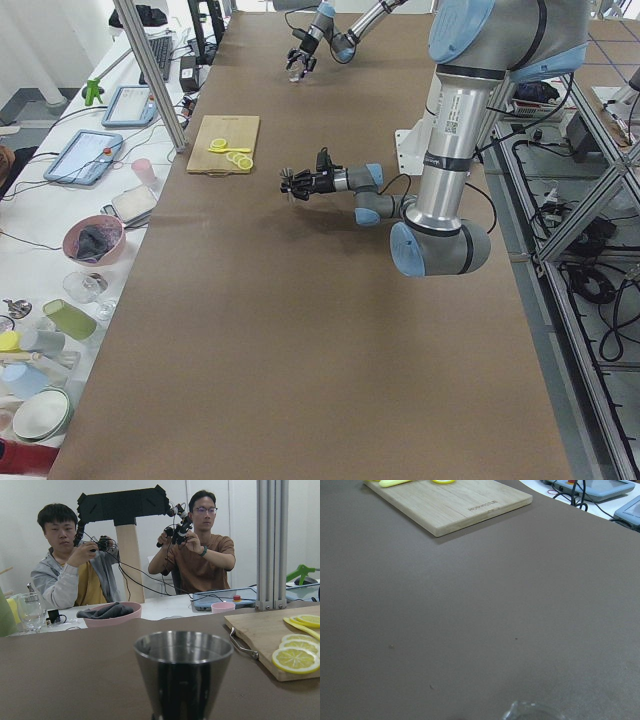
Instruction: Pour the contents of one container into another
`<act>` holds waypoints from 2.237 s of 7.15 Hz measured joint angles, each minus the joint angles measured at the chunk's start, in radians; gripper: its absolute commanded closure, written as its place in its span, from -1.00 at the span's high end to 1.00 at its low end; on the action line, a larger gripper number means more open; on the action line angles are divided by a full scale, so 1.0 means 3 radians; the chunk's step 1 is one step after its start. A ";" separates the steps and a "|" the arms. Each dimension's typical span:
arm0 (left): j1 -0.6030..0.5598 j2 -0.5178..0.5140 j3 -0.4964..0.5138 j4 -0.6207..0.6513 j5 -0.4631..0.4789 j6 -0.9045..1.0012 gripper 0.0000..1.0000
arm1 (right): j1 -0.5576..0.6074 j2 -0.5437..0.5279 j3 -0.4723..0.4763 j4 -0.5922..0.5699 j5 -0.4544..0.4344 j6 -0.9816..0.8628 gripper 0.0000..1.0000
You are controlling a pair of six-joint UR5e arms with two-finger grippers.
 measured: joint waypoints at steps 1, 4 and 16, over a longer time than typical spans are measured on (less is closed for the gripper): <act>0.0012 0.0003 0.0001 0.0011 0.0037 -0.0053 -1.00 | 0.0001 -0.0006 0.0000 0.0001 0.0001 0.0000 1.00; 0.0056 -0.0002 0.0037 0.0107 0.0099 -0.0082 -1.00 | 0.0096 -0.0021 0.0019 -0.0005 0.0065 -0.0013 1.00; 0.0123 -0.0082 0.0127 0.0178 0.0184 -0.0084 -0.82 | 0.1303 0.0298 0.0393 -0.2289 0.1281 -0.0025 1.00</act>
